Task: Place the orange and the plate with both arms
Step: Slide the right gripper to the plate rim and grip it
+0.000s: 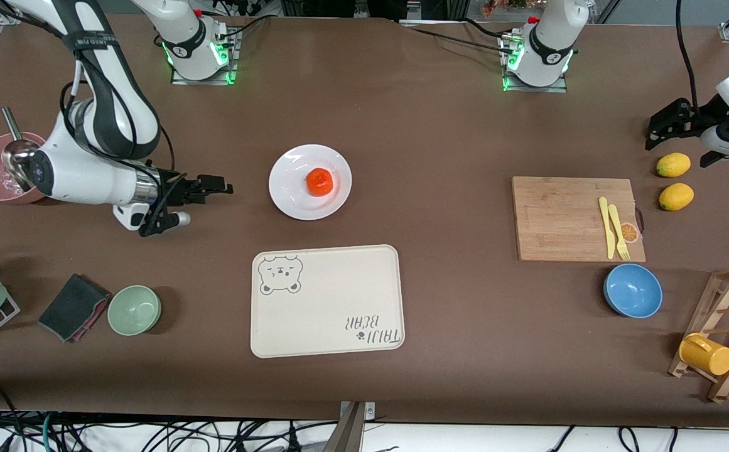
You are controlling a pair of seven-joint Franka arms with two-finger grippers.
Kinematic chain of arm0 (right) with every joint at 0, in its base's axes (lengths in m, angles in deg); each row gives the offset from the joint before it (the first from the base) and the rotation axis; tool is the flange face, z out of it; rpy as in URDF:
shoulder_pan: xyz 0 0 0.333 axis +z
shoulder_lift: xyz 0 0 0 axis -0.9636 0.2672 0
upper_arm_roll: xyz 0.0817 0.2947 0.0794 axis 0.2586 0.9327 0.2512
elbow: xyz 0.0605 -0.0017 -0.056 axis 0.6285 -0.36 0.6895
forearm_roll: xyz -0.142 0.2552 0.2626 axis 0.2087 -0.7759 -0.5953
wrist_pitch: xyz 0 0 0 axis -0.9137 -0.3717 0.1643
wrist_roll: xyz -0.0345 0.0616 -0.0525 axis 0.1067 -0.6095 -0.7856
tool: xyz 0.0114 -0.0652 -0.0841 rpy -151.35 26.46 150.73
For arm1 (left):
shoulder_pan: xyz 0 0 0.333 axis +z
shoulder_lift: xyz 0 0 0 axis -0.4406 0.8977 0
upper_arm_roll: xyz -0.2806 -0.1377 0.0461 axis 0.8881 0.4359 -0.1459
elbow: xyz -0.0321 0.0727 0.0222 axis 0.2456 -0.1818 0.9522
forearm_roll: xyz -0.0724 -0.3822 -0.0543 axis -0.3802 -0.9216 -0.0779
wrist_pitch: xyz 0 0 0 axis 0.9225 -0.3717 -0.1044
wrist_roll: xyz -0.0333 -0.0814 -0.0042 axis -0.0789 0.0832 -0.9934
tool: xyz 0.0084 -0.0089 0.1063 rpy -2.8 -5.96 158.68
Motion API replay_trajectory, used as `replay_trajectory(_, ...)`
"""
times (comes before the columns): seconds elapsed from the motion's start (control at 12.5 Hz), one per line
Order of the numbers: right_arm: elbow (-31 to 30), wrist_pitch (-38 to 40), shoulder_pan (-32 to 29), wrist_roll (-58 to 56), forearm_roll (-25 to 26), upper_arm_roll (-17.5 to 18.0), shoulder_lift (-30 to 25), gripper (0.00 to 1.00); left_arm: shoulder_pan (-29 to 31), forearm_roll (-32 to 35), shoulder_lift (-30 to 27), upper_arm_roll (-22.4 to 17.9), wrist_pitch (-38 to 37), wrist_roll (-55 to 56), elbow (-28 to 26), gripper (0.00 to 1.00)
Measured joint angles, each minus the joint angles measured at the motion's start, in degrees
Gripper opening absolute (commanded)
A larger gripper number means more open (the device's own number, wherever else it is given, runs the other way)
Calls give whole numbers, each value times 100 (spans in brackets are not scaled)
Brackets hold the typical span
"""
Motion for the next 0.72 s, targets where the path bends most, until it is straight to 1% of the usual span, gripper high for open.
replay_trajectory(0.08,-101,-47,-6,-490,-231,-33,101,100,0,0,-1,0,0,0,1,100)
replay_trajectory(0.24,-196,-60,-30,-1399,-886,-162,347,100,0,0,-4,3,0,0,3,100)
replay_trajectory(0.32,-205,-65,-50,-1658,-1131,-199,483,100,0,0,-8,11,0,0,5,100)
replay_trajectory(0.56,-214,-281,-45,-1846,-1545,-164,908,99,1,0,-15,17,0,0,12,100)
replay_trajectory(0.72,-214,-528,3,-1875,-1919,-3,1128,98,7,0,-18,14,0,0,14,100)
